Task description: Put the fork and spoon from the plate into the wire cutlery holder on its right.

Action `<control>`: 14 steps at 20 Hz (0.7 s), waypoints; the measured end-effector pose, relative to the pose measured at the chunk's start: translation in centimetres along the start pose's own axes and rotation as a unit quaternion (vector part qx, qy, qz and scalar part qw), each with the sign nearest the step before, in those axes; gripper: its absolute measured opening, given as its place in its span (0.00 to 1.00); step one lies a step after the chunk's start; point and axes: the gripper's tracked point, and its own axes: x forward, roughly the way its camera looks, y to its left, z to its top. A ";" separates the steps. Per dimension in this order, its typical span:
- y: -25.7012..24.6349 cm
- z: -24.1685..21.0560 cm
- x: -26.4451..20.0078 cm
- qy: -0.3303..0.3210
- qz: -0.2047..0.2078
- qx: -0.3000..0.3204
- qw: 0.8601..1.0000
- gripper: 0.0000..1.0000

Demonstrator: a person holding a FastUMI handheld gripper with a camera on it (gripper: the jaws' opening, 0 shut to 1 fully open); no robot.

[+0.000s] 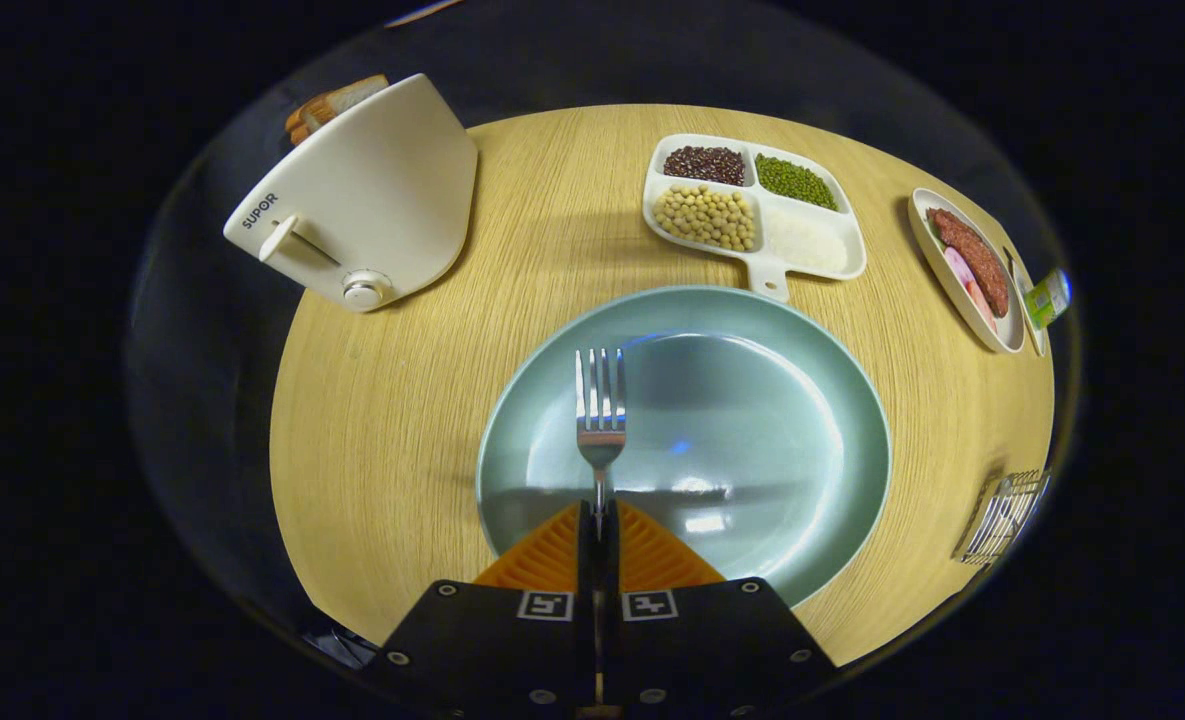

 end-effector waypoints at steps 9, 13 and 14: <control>-3.5 3.1 -6.6 -0.108 0.020 0.036 0.993 0.02; -8.7 3.7 -11.1 -0.145 0.005 0.073 0.987 0.02; -10.4 3.3 -12.3 -0.149 -0.001 0.082 0.985 0.02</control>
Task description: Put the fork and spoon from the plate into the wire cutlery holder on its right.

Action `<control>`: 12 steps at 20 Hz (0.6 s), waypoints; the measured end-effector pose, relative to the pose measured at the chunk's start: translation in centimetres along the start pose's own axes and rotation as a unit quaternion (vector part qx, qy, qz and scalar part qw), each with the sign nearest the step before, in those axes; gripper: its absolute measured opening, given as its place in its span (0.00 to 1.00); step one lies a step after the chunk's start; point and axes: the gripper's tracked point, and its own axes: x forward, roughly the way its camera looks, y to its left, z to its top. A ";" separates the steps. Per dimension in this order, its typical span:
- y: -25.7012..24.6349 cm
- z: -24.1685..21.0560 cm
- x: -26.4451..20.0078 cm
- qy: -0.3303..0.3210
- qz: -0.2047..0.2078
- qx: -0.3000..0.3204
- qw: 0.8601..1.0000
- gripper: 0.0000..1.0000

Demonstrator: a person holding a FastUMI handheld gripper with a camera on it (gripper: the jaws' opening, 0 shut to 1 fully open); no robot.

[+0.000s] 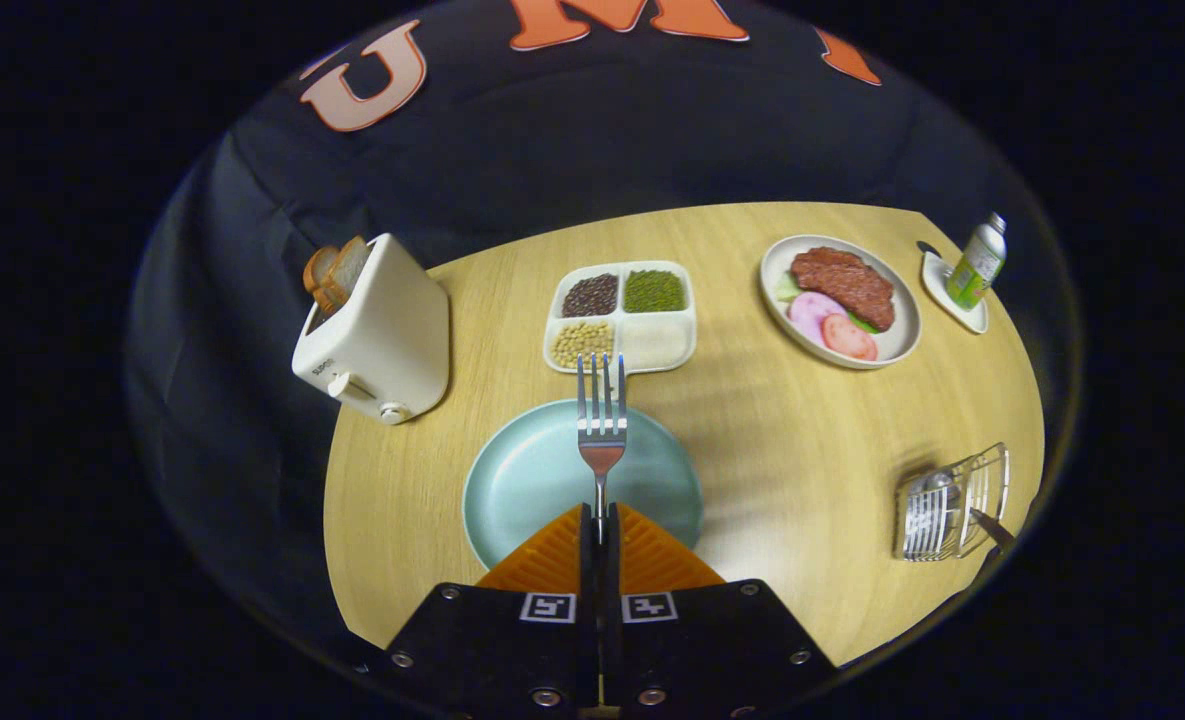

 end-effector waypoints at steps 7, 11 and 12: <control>-12.9 -0.5 -6.5 -0.011 -0.073 0.040 0.996 0.03; -17.5 -2.1 -8.7 0.012 -0.093 0.042 0.995 0.03; -18.2 -2.5 -9.1 0.024 -0.092 0.039 0.995 0.02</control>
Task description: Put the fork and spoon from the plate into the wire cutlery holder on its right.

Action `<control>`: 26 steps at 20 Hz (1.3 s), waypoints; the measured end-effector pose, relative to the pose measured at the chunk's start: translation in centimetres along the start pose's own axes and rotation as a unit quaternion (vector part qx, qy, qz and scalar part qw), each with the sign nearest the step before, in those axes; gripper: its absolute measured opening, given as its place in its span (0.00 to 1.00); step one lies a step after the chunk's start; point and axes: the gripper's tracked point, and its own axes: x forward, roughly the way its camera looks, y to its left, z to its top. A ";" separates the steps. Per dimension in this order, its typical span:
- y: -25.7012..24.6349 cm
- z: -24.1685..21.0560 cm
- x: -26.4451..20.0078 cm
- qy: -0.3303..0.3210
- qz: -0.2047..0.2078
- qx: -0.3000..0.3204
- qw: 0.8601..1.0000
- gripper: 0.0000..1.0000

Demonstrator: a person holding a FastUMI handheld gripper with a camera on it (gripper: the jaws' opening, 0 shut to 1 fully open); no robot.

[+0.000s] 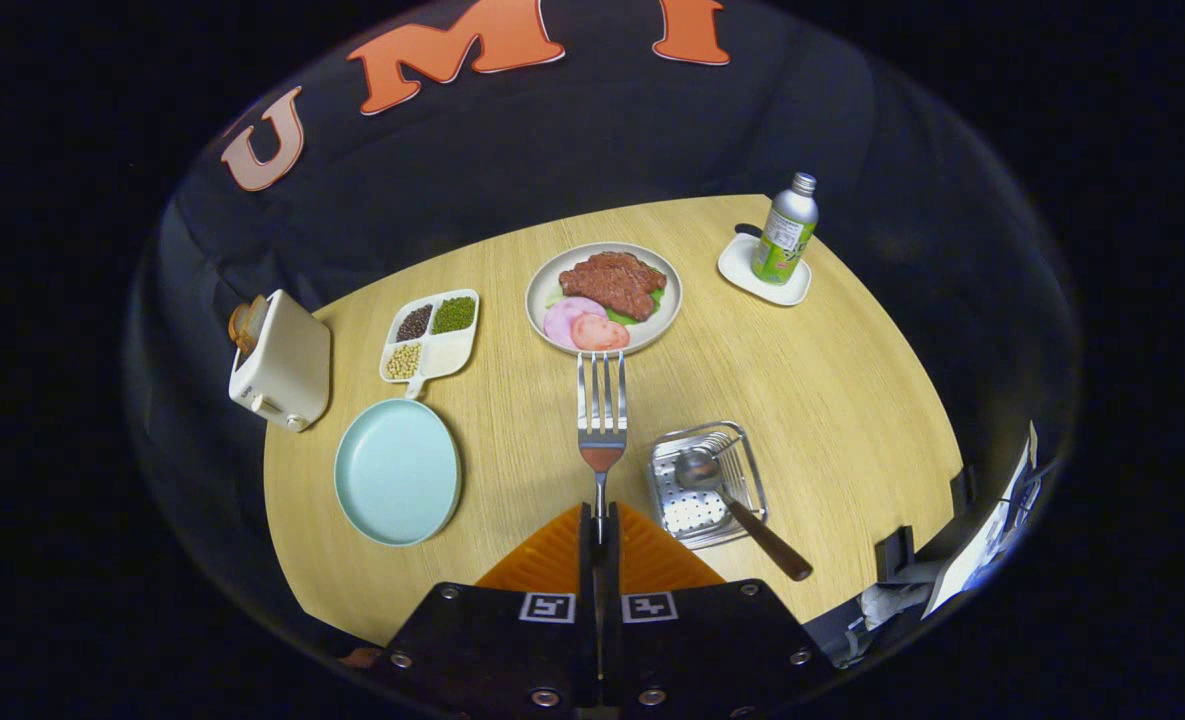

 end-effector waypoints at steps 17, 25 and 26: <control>-7.2 -5.6 0.6 0.240 -0.002 -0.155 0.958 0.03; -6.9 -3.5 2.3 0.232 -0.011 -0.114 0.966 0.07; -7.0 -3.1 2.3 0.226 -0.013 -0.113 0.968 0.06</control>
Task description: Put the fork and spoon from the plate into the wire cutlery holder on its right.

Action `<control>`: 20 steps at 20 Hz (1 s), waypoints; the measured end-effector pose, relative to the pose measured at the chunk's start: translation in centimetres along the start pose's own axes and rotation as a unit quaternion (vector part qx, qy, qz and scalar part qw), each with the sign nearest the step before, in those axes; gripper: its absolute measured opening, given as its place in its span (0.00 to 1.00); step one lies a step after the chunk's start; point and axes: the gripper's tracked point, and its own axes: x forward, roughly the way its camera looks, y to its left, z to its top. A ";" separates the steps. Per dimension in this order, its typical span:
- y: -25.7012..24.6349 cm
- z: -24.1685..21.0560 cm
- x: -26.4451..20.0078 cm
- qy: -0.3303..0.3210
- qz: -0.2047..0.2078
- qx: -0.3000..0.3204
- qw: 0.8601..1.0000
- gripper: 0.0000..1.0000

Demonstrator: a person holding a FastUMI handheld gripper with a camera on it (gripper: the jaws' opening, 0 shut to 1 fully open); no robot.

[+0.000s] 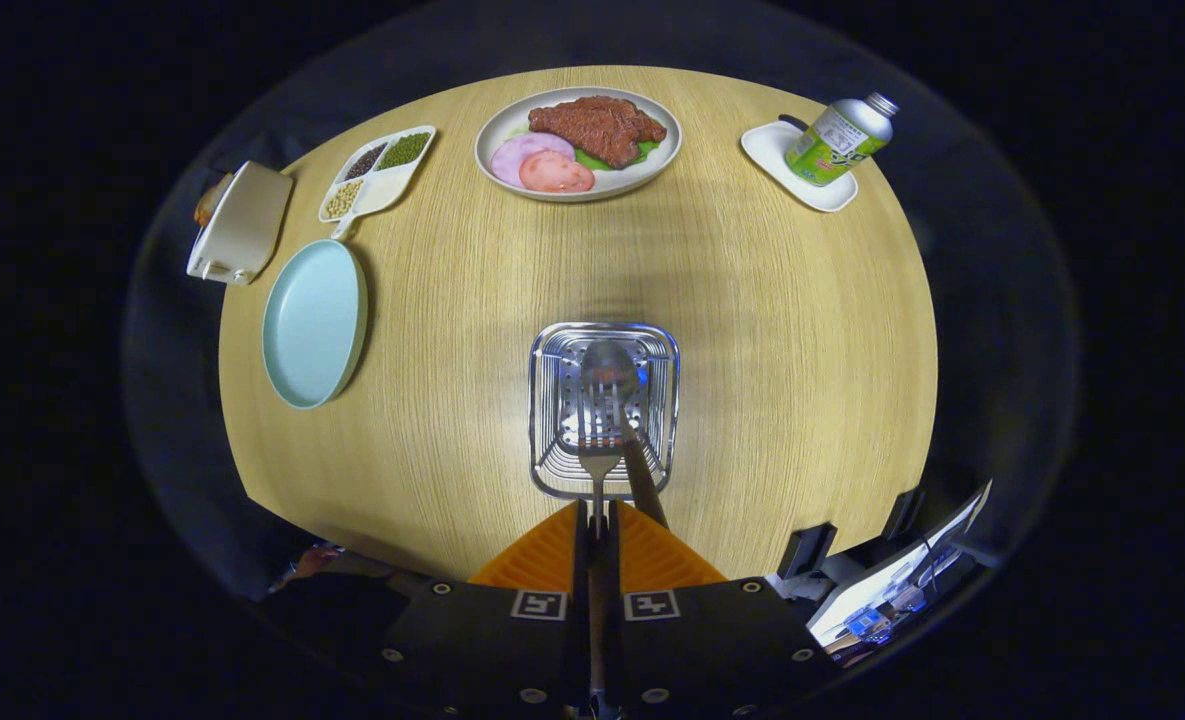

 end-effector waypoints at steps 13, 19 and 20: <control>3.3 10.3 -14.5 -0.334 0.069 0.048 0.939 0.47; 5.0 12.4 -24.7 -0.534 0.042 0.034 0.844 0.88; 4.5 12.4 -25.9 -0.561 0.027 0.030 0.827 0.89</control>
